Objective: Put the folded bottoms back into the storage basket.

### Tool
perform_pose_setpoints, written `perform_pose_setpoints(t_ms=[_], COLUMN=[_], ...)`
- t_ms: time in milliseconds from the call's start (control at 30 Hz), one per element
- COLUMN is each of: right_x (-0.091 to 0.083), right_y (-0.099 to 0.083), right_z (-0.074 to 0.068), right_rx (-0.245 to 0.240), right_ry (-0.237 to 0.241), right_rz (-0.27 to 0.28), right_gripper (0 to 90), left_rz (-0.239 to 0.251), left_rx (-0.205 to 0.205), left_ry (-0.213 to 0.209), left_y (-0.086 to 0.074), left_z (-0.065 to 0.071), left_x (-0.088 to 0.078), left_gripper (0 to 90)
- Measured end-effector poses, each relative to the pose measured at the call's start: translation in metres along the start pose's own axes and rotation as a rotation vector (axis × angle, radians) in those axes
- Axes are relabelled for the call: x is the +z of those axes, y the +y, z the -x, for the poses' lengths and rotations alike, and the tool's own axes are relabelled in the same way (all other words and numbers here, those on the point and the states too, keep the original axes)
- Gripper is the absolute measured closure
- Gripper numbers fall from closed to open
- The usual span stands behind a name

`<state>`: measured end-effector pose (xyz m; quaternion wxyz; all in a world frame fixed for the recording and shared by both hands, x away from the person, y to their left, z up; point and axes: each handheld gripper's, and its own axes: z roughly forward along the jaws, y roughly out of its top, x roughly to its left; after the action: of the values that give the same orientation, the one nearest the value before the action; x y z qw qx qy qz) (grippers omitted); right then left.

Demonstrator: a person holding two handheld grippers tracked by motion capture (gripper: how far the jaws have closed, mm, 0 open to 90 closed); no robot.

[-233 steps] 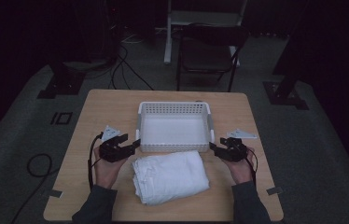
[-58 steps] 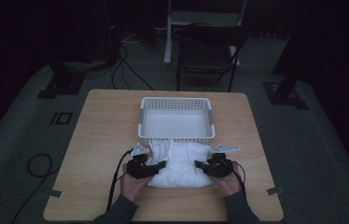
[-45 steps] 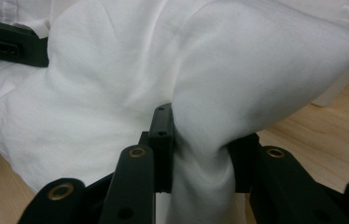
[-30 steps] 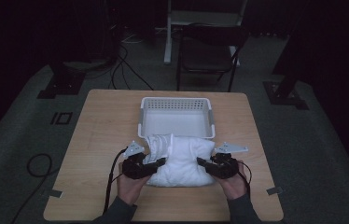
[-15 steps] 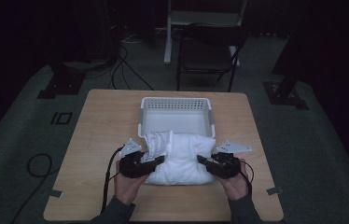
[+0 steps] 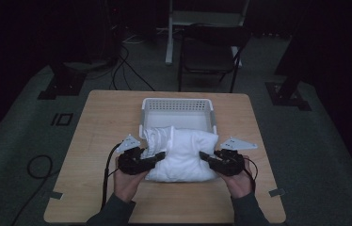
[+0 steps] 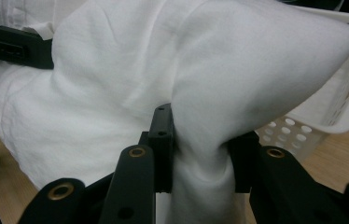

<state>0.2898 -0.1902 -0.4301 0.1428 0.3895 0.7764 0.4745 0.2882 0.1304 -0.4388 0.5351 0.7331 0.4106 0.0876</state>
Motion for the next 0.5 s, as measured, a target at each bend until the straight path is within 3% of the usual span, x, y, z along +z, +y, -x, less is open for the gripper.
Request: perform_pose_setpoints(t_ms=[500], right_x=[0.001], right_y=[0.011], right_z=[0.002], right_rx=[0.002], right_ry=[-0.007], right_rz=[0.034], right_gripper=[69.9], left_rz=[0.019], left_rx=[0.005], left_ry=[0.004], left_y=[0.013], left_z=[-0.003], left_x=[-0.002], left_gripper=[52.7])
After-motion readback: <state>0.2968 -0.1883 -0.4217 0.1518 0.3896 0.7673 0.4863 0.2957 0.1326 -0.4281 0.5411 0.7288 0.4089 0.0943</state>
